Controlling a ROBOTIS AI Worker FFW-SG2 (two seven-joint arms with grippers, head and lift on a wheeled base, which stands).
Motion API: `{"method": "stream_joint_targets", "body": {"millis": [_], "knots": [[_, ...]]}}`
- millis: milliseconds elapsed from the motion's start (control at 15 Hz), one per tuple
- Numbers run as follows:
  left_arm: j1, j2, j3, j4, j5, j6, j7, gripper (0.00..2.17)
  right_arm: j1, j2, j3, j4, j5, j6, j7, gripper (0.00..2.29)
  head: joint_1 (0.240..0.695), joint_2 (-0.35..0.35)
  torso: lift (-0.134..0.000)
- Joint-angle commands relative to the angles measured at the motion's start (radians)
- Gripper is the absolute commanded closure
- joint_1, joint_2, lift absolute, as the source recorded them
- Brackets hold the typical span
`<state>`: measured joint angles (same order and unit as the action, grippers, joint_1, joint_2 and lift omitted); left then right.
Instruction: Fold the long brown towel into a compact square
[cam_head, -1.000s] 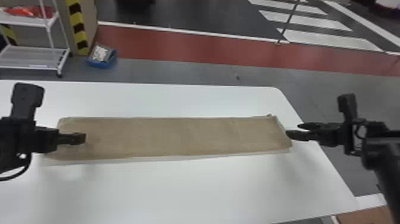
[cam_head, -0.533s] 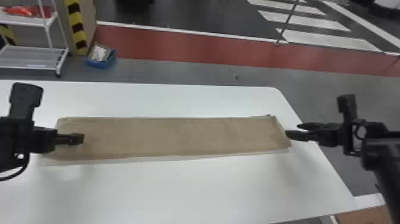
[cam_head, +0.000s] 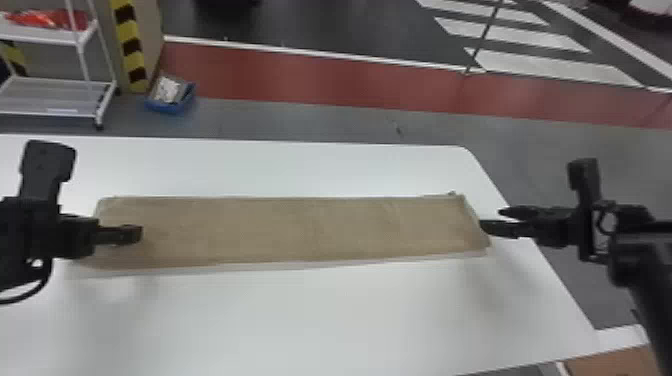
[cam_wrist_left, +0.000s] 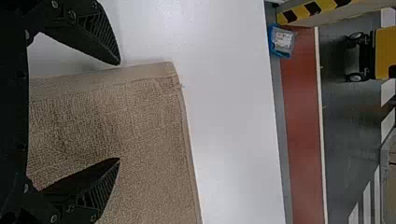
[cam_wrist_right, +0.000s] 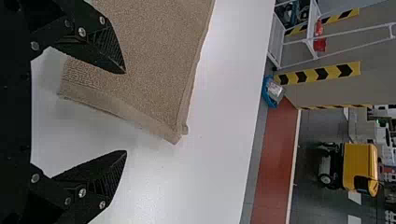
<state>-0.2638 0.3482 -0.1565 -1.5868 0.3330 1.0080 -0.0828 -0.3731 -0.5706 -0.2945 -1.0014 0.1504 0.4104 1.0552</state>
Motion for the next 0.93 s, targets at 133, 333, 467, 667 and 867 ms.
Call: {"method": "stream_joint_targets", "body": {"millis": [133, 333, 467, 667, 867], "knots": [[0.001, -0.002, 0.002, -0.013, 0.000, -0.002, 0.003, 0.21, 0.003, 0.003, -0.005, -0.002, -0.003, 0.003, 0.000, 0.32, 0.695, -0.247, -0.120], [0.003, -0.002, 0.008, -0.019, 0.000, -0.002, 0.009, 0.21, 0.049, 0.006, -0.008, -0.085, -0.048, 0.055, 0.000, 0.32, 0.695, -0.246, -0.120], [0.003, 0.000, 0.006, -0.019, 0.000, -0.002, 0.003, 0.21, 0.057, 0.015, -0.008, -0.128, -0.048, 0.095, 0.005, 0.32, 0.695, -0.240, -0.120], [0.011, 0.009, 0.003, -0.027, -0.009, -0.002, -0.005, 0.21, 0.103, 0.034, -0.009, -0.230, -0.087, 0.166, 0.006, 0.32, 0.695, -0.228, -0.120], [0.012, 0.011, 0.009, -0.027, -0.009, 0.031, -0.008, 0.21, 0.140, 0.109, -0.060, -0.347, -0.091, 0.218, -0.007, 0.41, 0.695, -0.207, -0.120]]}}
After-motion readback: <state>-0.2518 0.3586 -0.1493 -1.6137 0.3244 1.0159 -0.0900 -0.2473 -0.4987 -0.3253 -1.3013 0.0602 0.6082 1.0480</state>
